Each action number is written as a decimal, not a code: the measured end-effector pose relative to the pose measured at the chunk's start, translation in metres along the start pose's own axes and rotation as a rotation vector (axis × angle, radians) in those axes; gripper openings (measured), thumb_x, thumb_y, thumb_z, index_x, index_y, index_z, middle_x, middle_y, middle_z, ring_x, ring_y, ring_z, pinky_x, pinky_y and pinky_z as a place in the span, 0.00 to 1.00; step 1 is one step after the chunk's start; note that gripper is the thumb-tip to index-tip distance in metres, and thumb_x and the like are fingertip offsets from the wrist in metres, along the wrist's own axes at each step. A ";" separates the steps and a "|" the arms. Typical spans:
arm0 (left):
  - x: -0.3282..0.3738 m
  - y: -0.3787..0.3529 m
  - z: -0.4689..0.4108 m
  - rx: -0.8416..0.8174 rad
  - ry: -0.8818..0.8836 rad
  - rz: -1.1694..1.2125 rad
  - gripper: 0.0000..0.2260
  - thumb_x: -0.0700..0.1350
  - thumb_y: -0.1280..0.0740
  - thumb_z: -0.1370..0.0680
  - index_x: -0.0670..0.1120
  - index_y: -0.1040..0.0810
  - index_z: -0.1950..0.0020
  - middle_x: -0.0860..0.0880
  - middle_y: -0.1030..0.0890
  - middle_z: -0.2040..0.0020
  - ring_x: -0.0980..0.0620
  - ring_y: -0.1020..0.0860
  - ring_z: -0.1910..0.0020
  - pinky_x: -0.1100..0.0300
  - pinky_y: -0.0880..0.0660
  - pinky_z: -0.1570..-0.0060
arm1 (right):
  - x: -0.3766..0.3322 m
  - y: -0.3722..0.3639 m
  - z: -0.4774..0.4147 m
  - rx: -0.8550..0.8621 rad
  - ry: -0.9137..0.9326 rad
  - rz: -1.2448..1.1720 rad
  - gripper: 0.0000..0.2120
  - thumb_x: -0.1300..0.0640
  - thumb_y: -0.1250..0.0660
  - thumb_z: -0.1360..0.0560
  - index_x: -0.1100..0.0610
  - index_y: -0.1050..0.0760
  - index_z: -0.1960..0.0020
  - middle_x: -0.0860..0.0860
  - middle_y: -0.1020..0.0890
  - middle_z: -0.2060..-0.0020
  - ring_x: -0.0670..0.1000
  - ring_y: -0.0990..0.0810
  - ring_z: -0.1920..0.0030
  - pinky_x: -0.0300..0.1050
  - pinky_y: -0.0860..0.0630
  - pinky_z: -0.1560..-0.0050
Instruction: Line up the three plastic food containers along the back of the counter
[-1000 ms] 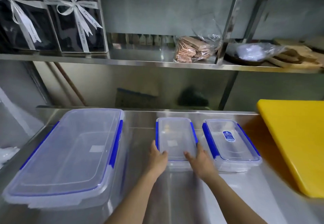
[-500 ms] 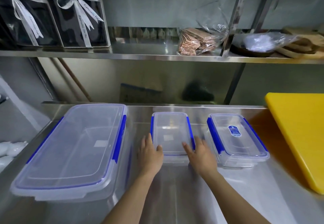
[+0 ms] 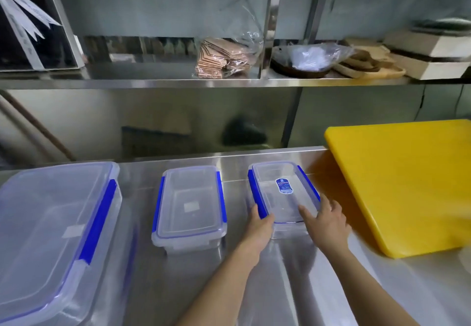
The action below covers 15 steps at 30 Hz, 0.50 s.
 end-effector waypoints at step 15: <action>0.021 -0.002 0.011 0.092 -0.208 -0.141 0.22 0.48 0.38 0.22 0.53 0.38 0.28 0.57 0.31 0.32 0.55 0.30 0.36 0.59 0.30 0.40 | 0.010 0.022 -0.012 0.115 0.072 -0.068 0.27 0.43 0.42 0.23 0.58 0.37 0.30 0.59 0.31 0.31 0.60 0.30 0.33 0.58 0.31 0.36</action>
Point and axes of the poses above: each hand's wrist, its own z-axis away from the middle knuckle, its own y-axis out of the back of the hand, x = y × z, the point moved 3 cm from there along -z, towards the middle knuckle
